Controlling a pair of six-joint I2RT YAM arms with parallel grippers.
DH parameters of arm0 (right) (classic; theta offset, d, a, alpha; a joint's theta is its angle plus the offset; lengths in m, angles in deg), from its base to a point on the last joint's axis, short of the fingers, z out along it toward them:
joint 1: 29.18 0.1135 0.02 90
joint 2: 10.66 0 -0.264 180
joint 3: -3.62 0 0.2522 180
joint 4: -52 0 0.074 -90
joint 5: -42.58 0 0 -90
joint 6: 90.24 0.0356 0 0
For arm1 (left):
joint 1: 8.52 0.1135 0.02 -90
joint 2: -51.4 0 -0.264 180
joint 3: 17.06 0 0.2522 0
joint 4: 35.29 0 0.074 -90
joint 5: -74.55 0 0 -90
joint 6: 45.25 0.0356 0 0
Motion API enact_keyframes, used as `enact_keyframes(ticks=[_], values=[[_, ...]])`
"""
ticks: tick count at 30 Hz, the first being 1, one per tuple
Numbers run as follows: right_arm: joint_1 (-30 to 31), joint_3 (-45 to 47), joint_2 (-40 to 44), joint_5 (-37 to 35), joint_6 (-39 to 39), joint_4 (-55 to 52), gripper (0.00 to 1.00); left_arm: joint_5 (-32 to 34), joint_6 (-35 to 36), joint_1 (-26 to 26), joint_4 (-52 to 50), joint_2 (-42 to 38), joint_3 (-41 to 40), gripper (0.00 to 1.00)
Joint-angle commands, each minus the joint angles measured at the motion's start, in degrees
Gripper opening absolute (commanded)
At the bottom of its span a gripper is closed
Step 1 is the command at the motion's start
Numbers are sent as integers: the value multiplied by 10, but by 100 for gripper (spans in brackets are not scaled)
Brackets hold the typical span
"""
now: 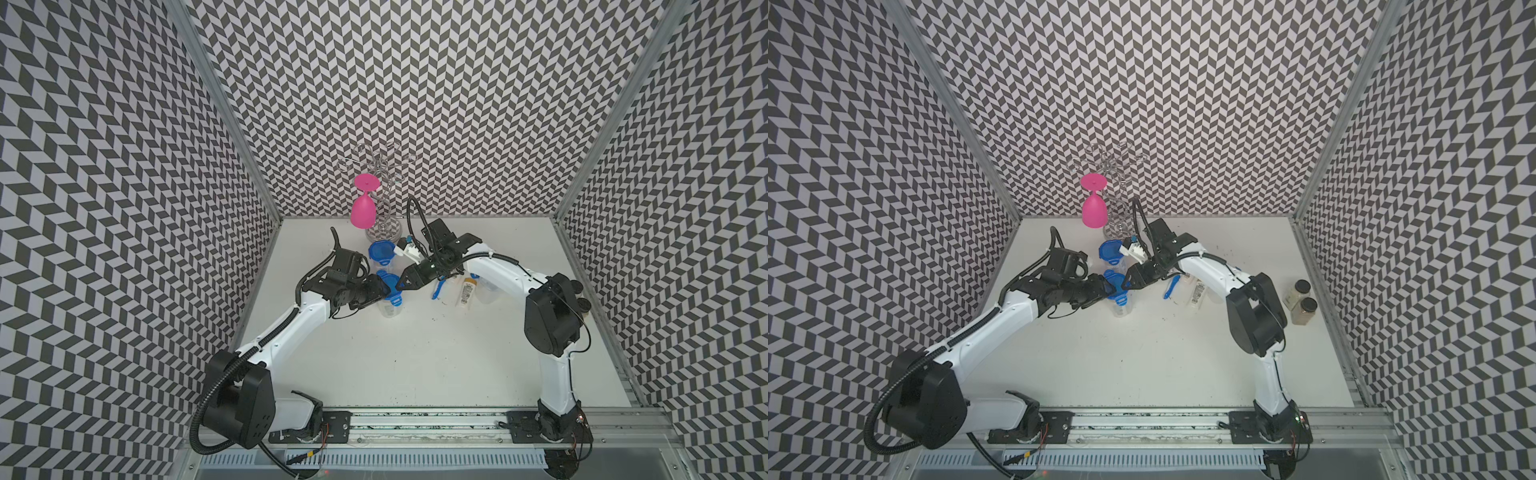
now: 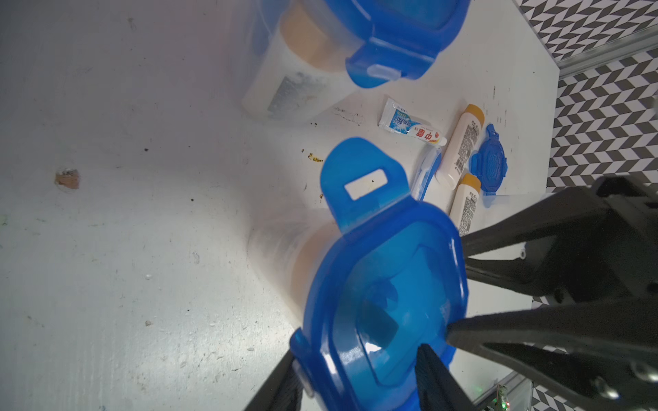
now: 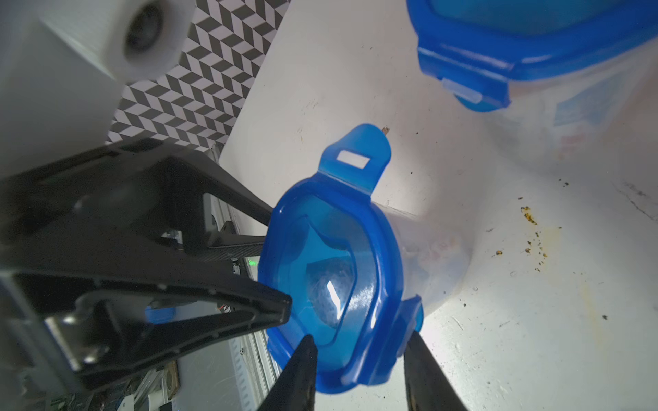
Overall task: Pack away toiletry kits
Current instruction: Close the fastener on the container.
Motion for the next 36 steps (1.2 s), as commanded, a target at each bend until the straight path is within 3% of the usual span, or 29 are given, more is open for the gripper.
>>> enact_keyframes(ticks=[1, 16, 26, 32, 36], values=[[23, 15, 16, 74, -8, 61, 39, -5, 15, -7, 10, 20, 4, 51], [30, 59, 45, 149, -19, 113, 34, -9, 21, -12, -4, 45, 33, 51], [18, 88, 63, 145, 12, 154, 34, -10, 28, -11, -16, 50, 44, 51], [-13, 117, 82, 124, 44, 181, 38, -3, 37, -9, -31, 59, 57, 51], [-28, 142, 110, 108, 52, 202, 46, -1, 46, -9, -38, 63, 66, 51]])
